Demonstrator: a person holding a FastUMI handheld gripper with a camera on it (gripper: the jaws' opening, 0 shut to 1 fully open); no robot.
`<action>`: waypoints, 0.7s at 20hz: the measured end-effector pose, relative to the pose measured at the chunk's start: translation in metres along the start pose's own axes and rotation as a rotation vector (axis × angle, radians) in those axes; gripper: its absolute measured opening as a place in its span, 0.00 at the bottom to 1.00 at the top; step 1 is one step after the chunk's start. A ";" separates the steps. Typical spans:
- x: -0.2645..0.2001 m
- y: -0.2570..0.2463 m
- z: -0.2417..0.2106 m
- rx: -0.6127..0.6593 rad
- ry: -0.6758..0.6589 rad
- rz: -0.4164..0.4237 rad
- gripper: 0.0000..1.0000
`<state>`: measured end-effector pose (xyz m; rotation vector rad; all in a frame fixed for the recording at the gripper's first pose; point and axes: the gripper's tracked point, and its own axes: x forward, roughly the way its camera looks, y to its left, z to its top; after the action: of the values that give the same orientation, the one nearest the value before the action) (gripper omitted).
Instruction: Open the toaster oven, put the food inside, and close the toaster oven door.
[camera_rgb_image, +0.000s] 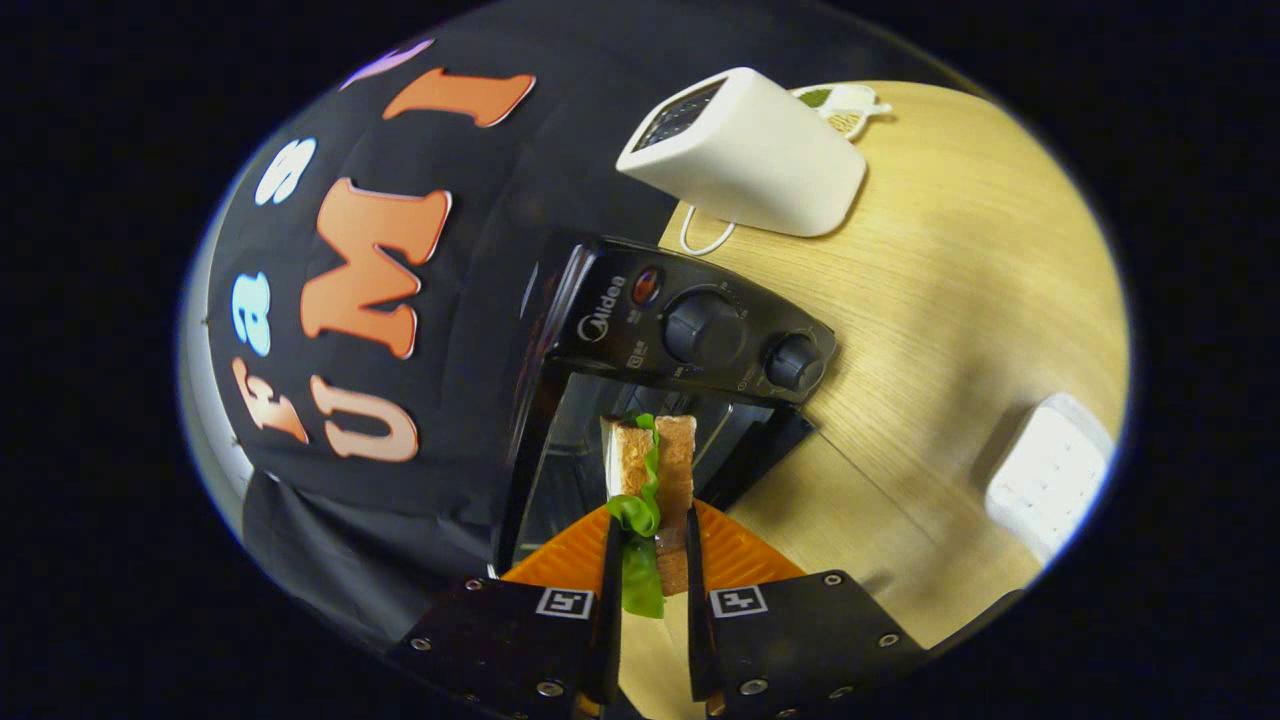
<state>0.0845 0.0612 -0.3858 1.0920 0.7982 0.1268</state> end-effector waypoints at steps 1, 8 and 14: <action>0.010 -0.001 -0.001 0.027 -0.028 -0.010 0.28; 0.054 0.012 -0.021 0.140 -0.147 -0.041 0.28; 0.070 0.015 -0.045 0.137 -0.125 -0.100 0.43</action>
<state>0.1107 0.1348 -0.4190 1.1747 0.7556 -0.0805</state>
